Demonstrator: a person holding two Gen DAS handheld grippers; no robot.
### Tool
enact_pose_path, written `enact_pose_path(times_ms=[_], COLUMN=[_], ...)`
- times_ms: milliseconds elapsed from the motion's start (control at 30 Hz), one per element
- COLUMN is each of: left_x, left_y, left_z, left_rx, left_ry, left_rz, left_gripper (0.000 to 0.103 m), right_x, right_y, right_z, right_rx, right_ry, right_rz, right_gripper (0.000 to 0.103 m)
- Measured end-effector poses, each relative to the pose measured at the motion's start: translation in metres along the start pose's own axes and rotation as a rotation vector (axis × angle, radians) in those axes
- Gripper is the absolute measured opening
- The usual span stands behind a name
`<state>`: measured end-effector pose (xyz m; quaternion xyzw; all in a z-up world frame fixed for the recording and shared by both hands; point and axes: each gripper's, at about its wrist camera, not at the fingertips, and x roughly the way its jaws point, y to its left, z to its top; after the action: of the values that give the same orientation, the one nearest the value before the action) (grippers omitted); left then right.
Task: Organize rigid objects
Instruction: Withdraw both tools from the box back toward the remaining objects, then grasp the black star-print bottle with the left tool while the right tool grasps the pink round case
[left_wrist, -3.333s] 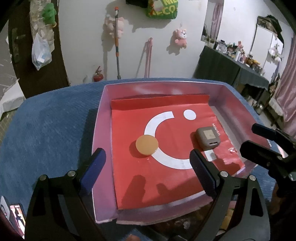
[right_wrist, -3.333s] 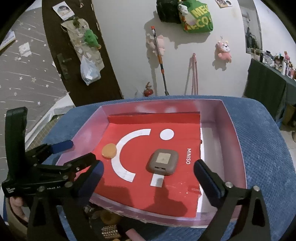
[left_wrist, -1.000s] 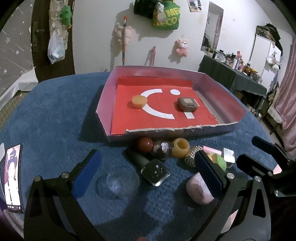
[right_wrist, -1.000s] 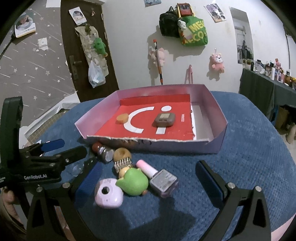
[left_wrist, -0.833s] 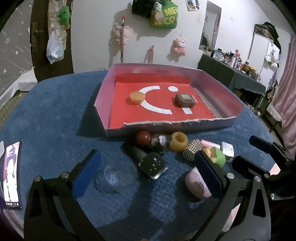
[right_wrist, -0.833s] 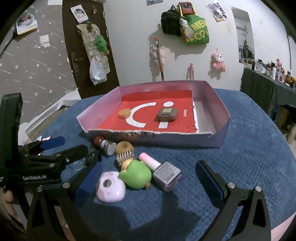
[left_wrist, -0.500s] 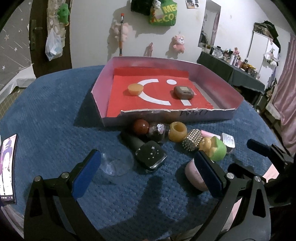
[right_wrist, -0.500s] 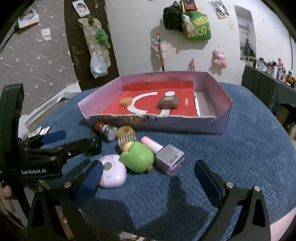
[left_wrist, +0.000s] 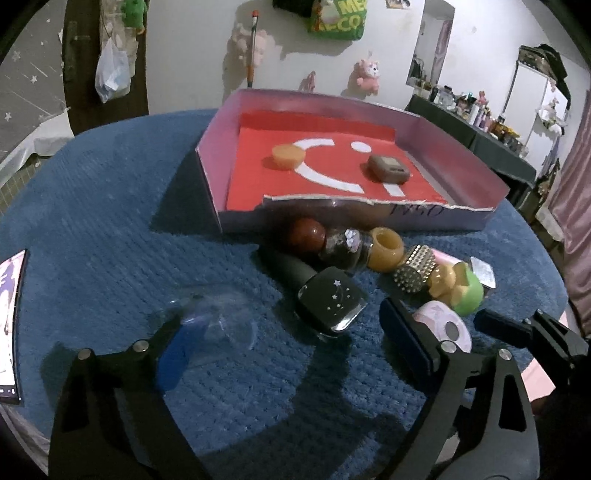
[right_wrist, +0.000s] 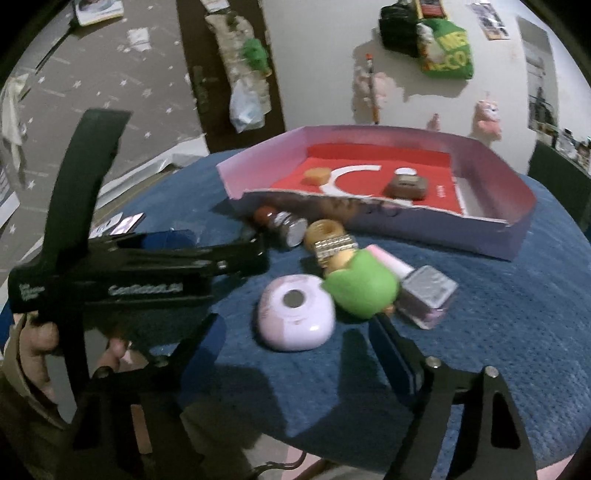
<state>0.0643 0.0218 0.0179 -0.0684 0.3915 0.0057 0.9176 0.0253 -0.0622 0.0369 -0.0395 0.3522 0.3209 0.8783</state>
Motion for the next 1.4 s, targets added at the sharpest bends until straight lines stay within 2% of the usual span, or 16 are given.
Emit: enact_pose_path(times_ms=[167, 400, 567, 667, 767, 833, 867, 900, 967, 1033, 1100, 1133, 1267, 1333, 1400], left_x=[0.008, 0.02, 0.012, 0.004, 0.002, 0.003, 0.003, 0.004, 0.006, 0.007, 0.009, 0.01, 0.011, 0.008, 0.003], left_y=[-0.006, -0.012, 0.004, 0.02, 0.029, 0.026, 0.023, 0.019, 0.014, 0.01, 0.006, 0.003, -0.002, 0.007, 0.01], left_z=[0.003, 0.007, 0.002, -0.005, -0.006, -0.005, -0.004, -0.004, -0.003, 0.0, 0.003, 0.004, 0.0, -0.002, -0.005], left_rx=[0.008, 0.039, 0.013, -0.015, -0.048, -0.045, -0.038, -0.03, -0.014, -0.012, -0.011, -0.006, 0.023, -0.015, -0.026], left_ry=[0.006, 0.006, 0.018, 0.021, 0.017, 0.012, 0.008, 0.004, 0.0, -0.006, -0.009, -0.006, -0.012, -0.01, -0.012], left_rz=[-0.003, 0.102, 0.09, 0.098, 0.067, 0.061, 0.054, 0.051, 0.047, 0.032, 0.003, -0.004, 0.046, -0.002, -0.018], left_gripper=[0.093, 0.093, 0.093, 0.093, 0.091, 0.084, 0.076, 0.074, 0.072, 0.066, 0.053, 0.05, 0.037, 0.037, 0.037], right_x=[0.007, 0.01, 0.014, 0.017, 0.022, 0.026, 0.027, 0.028, 0.029, 0.028, 0.026, 0.026, 0.025, 0.023, 0.021], right_y=[0.001, 0.0, -0.002, 0.002, 0.005, 0.005, 0.006, 0.007, 0.01, 0.009, 0.005, 0.004, 0.007, 0.007, 0.006], right_z=[-0.002, -0.004, -0.003, -0.001, 0.001, 0.002, 0.002, 0.002, 0.001, 0.0, 0.0, 0.0, -0.001, -0.001, -0.002], right_rx=[-0.008, -0.018, -0.018, -0.034, -0.049, -0.058, -0.064, -0.073, -0.086, -0.086, -0.067, -0.06, -0.076, -0.072, -0.065], right_ry=[0.008, 0.012, 0.008, 0.003, -0.004, -0.017, -0.021, -0.026, -0.032, -0.033, -0.033, -0.032, -0.023, -0.02, -0.015], right_rz=[0.012, 0.016, 0.031, 0.058, 0.052, 0.044, 0.039, 0.032, 0.009, -0.015, -0.016, -0.011, -0.029, -0.023, -0.016], right_gripper=[0.078, 0.078, 0.078, 0.072, 0.072, 0.072, 0.072, 0.071, 0.067, 0.054, 0.054, 0.054, 0.054, 0.053, 0.053])
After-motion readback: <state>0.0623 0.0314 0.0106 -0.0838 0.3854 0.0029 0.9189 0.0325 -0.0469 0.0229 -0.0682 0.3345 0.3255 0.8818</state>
